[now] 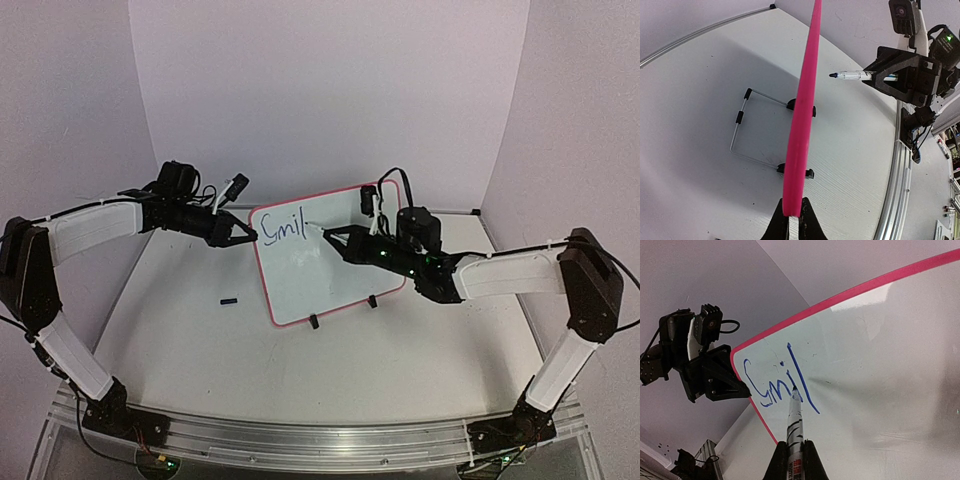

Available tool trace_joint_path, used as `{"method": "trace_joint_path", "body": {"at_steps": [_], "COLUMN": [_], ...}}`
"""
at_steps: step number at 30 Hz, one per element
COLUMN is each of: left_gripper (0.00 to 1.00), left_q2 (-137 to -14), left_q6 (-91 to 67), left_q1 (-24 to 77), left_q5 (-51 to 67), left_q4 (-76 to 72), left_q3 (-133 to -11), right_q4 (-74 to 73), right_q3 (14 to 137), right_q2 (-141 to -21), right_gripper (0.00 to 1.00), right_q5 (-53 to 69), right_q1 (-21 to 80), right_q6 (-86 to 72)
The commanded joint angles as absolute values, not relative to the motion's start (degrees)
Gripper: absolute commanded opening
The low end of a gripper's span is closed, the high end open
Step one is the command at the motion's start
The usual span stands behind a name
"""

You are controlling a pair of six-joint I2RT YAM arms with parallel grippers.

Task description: Write a sentence on the whiteboard

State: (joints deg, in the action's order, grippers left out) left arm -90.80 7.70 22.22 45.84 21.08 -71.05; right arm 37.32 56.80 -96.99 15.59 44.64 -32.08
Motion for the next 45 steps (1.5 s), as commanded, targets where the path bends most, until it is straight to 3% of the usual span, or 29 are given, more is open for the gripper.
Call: {"method": "trace_joint_path", "body": {"at_steps": [1,45], "left_gripper": [0.00,0.00], "left_q2": [-92.4,-92.4], "left_q6": [9.9,10.2], "left_q1": [24.4,24.6], "left_q5": [44.2,43.8], "left_q4": [24.9,25.2], "left_q3": [-71.7,-71.8], "right_q4": [39.0,39.1], "right_q3": [59.6,60.0], "right_q2": [-98.8,-98.7], "right_gripper": [0.00,0.00], "right_q5": [14.5,12.8], "right_q1": [44.3,42.4], "right_q6": [-31.2,-31.0]}}
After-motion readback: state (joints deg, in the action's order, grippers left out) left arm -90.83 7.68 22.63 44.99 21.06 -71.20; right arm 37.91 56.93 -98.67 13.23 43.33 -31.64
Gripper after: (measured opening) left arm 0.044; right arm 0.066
